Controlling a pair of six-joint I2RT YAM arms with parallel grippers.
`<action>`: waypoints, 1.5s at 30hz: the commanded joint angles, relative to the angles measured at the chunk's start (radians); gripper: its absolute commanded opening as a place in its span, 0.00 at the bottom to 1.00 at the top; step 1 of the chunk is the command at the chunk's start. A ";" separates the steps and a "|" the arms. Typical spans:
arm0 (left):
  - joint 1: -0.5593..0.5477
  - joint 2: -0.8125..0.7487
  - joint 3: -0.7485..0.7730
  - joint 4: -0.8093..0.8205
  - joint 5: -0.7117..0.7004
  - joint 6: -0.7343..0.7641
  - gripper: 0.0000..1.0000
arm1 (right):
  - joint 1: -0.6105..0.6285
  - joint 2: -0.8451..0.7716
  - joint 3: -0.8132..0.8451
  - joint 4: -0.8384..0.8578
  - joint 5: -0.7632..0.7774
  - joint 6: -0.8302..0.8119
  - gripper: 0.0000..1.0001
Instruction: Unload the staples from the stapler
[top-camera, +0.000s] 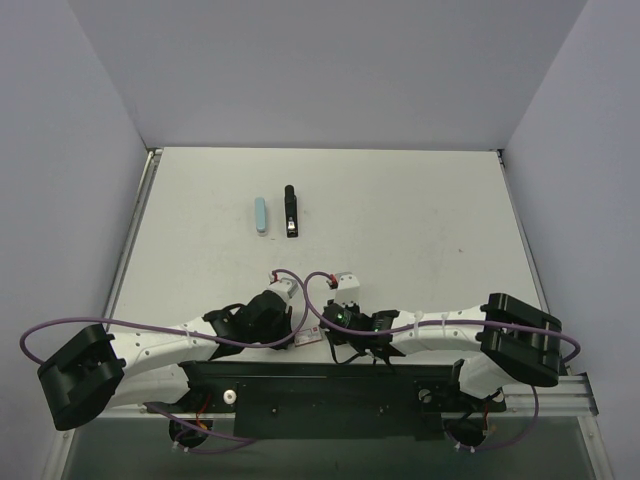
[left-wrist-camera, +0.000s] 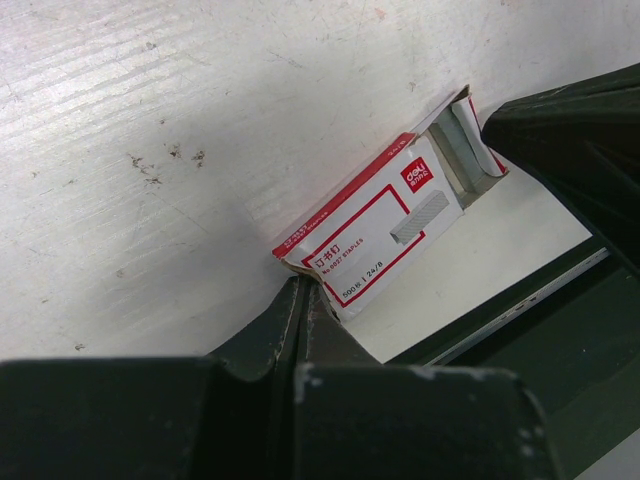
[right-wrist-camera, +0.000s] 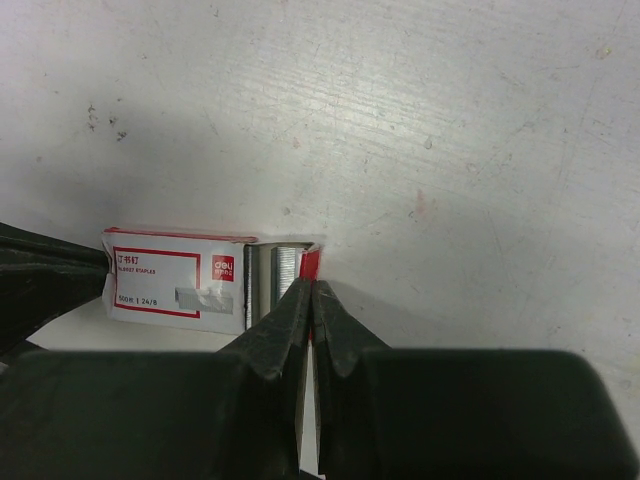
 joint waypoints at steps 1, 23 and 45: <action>-0.006 0.000 0.011 -0.030 -0.004 0.001 0.00 | -0.007 0.018 0.013 0.006 0.006 0.002 0.00; -0.014 0.022 0.023 -0.017 0.000 0.008 0.00 | -0.007 0.056 0.000 0.085 -0.092 0.028 0.00; -0.023 0.034 0.026 -0.012 -0.003 0.004 0.00 | -0.010 -0.007 -0.017 0.044 -0.056 0.036 0.00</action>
